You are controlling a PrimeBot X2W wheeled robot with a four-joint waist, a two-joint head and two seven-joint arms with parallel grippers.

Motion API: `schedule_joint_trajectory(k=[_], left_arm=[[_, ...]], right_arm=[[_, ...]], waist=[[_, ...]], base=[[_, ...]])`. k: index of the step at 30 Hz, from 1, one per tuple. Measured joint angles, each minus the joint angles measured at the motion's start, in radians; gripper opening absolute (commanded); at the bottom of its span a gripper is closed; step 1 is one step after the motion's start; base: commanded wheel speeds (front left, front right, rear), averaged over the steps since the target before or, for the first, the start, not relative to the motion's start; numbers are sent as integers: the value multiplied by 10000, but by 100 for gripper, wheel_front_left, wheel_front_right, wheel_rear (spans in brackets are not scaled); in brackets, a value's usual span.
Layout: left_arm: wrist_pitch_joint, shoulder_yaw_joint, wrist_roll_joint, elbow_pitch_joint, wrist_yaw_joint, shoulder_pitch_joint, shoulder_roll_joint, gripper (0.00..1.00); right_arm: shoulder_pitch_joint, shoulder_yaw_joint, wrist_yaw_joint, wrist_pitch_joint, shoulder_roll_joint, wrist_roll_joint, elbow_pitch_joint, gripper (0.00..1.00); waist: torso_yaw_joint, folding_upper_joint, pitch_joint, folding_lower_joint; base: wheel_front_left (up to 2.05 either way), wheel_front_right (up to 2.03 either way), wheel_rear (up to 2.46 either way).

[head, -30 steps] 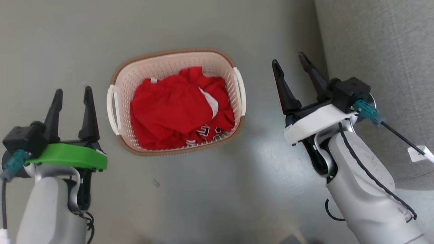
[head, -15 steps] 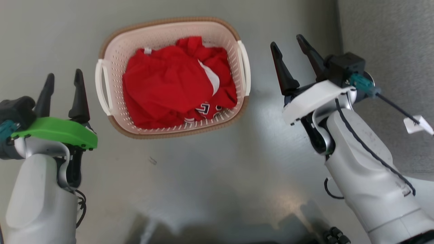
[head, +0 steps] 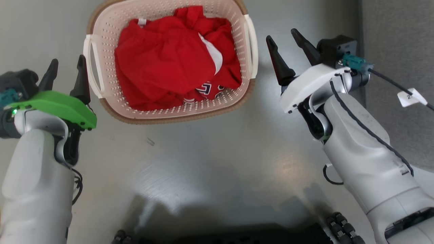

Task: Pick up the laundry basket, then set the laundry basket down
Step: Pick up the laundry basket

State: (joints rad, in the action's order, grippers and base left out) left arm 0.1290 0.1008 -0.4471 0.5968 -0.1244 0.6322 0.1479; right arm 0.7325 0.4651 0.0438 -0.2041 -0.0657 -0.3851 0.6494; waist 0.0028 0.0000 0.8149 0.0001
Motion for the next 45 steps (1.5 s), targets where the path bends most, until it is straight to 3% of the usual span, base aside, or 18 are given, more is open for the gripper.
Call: schedule_joint_trajectory(k=[21, 45], left_arm=[[-767, 1340, -955, 1935, -2, 1944, -261, 100], [-1149, 2314, -1705, 3302, -71, 3286, -389, 100]], right_arm=[[1813, 938, 75, 510, -15, -1177, 2071, 100], [2937, 1988, -17, 642, -38, -2270, 3045, 100]], waist=[[515, 0, 1311, 0], [793, 0, 2283, -1]], base=[[0, 0, 0], [0, 0, 0]])
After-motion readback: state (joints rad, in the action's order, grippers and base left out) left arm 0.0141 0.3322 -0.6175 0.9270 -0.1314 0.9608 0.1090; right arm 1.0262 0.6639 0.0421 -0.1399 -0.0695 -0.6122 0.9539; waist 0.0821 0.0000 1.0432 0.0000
